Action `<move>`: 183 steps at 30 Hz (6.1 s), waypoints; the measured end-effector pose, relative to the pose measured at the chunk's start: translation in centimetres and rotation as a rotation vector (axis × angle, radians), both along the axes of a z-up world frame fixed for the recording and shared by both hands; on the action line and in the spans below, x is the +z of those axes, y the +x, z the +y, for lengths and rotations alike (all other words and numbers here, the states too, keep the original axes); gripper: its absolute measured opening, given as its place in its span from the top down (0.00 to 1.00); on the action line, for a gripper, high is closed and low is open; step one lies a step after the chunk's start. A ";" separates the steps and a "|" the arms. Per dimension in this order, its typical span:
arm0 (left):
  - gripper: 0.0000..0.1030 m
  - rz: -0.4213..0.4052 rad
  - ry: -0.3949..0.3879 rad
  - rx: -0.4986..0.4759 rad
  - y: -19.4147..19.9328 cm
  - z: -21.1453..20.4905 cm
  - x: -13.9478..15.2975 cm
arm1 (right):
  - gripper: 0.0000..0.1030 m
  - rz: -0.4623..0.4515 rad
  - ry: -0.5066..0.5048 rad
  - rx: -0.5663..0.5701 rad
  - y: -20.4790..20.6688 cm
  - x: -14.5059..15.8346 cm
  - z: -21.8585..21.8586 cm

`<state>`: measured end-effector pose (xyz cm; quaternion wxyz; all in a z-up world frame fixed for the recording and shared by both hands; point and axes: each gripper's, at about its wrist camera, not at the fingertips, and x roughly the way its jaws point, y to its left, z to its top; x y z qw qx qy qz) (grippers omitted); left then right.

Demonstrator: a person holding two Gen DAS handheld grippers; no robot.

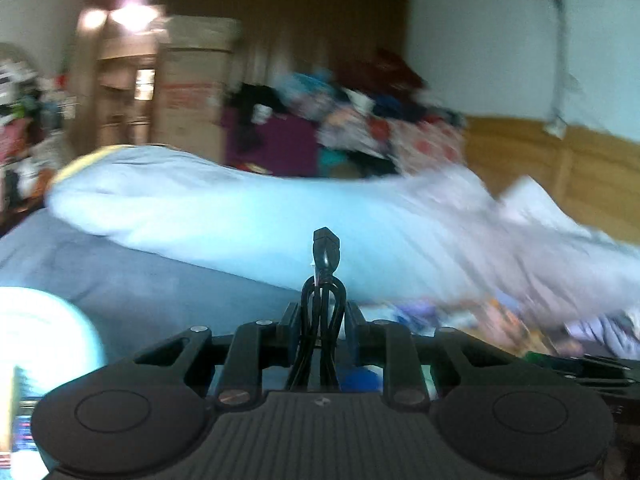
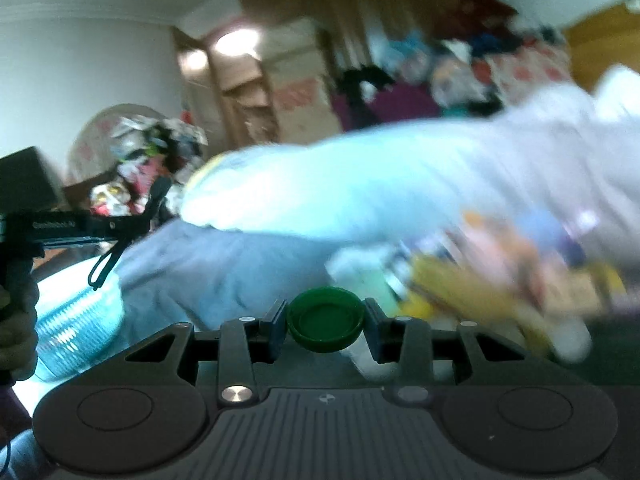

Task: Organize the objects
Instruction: 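Carry the black cable and green cap over the teal basket, then open both tools, dropping the cable and cap into the basket, then move both tools back over the pile on the bed, then grasp a white cap with each tool from the pile, then carry both white caps over the teal basket, then open both tools, dropping the white caps into the basket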

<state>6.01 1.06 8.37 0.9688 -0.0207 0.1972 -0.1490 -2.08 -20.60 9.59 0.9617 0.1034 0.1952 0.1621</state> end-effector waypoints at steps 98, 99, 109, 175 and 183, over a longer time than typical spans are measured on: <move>0.20 0.204 0.040 -0.061 -0.8 1.8 -2.7 | 0.62 0.202 -0.521 0.159 7.3 -7.9 8.0; 0.20 0.207 0.035 -0.060 -0.7 1.8 -2.8 | 0.62 0.240 -0.544 0.148 7.5 -8.8 7.8; 0.21 0.261 0.108 -0.186 0.1 -1.1 -7.0 | 0.62 0.248 -0.252 -0.039 3.2 -8.5 1.2; 0.68 0.192 -0.079 0.676 -7.4 35.6 2.3 | 0.61 0.099 -0.064 0.618 7.3 12.5 38.7; 0.16 0.196 -0.064 0.709 -6.7 35.2 2.1 | 0.60 0.100 -0.048 0.616 7.7 11.8 38.8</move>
